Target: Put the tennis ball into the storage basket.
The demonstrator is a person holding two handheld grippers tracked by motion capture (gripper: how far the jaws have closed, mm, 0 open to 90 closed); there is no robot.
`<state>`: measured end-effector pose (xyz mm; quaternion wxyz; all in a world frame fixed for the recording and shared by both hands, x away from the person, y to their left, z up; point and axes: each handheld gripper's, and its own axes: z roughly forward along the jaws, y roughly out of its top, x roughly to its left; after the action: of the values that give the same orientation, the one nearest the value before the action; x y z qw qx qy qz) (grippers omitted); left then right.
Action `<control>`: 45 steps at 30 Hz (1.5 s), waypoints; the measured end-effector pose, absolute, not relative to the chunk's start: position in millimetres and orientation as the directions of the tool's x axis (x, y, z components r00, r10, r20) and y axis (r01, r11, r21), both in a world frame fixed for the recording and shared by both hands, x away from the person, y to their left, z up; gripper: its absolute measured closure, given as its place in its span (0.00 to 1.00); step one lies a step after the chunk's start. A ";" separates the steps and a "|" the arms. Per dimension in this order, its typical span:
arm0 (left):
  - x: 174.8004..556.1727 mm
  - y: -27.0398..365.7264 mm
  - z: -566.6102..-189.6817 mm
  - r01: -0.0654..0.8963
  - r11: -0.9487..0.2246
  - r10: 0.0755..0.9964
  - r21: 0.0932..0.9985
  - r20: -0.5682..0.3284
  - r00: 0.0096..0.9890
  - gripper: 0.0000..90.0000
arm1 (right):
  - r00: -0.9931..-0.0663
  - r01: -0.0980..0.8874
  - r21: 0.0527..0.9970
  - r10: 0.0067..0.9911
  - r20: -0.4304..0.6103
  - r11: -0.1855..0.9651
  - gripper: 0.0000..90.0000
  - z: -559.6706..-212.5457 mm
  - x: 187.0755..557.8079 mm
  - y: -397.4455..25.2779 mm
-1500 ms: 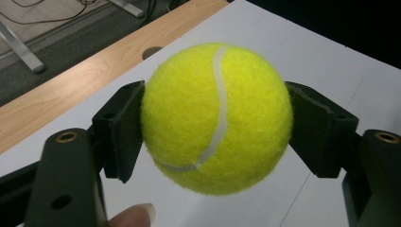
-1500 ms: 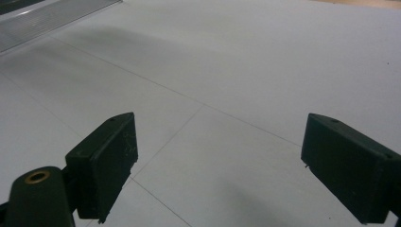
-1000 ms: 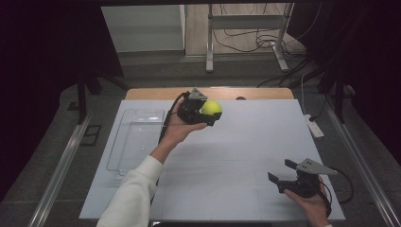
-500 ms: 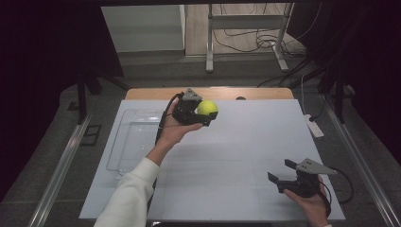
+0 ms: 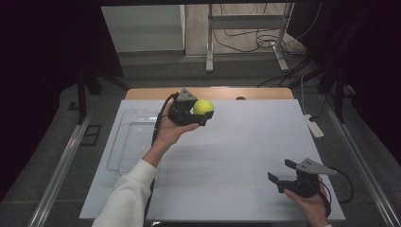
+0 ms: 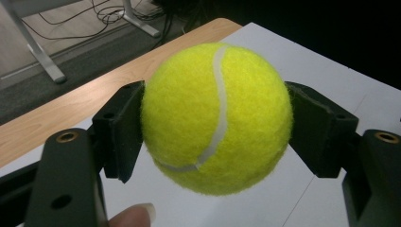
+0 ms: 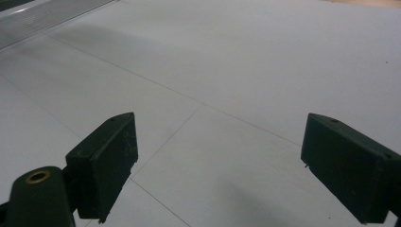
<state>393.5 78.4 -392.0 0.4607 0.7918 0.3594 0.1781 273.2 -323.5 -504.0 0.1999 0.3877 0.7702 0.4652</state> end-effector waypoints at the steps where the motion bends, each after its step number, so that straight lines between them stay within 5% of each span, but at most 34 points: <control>1: 393.3 78.9 -392.2 0.405 -0.315 0.735 0.858 -0.050 0.676 0.31 | -0.619 0.411 0.872 0.784 0.053 0.266 0.13 -504.1 273.2 -323.6; 45: 384.2 120.1 -391.1 0.414 -0.273 0.789 0.868 -0.043 0.612 0.31 | -0.617 0.409 0.872 0.786 0.046 0.269 0.13 -503.6 273.2 -323.0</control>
<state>384.2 120.1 -391.1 0.4596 0.7713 0.3900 0.2042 273.2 -323.0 -503.6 0.2035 0.3877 0.7702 0.4637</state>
